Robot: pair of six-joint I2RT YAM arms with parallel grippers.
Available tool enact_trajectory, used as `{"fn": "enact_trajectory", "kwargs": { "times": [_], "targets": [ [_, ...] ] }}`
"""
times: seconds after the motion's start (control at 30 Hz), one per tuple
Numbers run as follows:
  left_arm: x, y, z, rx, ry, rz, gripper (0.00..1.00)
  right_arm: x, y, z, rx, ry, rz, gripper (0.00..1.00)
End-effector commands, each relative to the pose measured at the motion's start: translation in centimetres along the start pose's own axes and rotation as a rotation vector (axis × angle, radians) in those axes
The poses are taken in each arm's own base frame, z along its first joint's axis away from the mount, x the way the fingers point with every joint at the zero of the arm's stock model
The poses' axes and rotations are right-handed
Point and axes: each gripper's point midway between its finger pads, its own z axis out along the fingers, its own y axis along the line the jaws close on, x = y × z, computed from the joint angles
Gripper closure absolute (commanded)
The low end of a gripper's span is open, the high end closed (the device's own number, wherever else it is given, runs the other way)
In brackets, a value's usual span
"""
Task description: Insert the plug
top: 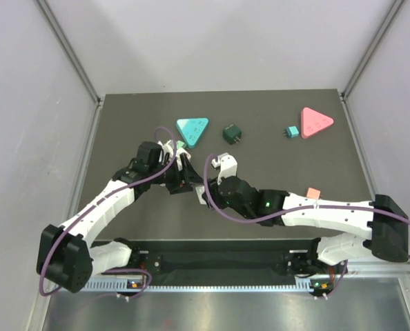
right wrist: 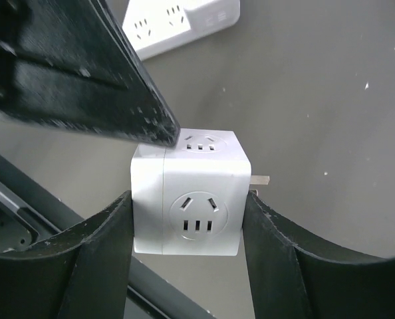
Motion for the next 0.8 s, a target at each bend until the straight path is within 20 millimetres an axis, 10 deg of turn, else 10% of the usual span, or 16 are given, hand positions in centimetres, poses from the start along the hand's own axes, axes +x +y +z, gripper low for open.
{"fn": "enact_trajectory", "kwargs": {
  "times": [0.0,0.53,0.77],
  "targets": [
    [-0.8,-1.0,0.1,0.033,-0.041,0.012,0.25,-5.1,2.1,-0.4,-0.029,-0.159,0.058,1.0],
    [-0.2,-2.3,-0.2,0.08,-0.069,0.05,0.19,-6.4,2.8,0.7,0.046,-0.172,0.073,1.0],
    [0.4,-1.3,-0.2,0.046,-0.054,0.049,0.32,-6.4,2.8,0.5,0.044,-0.179,0.097,1.0]
  ]
}}
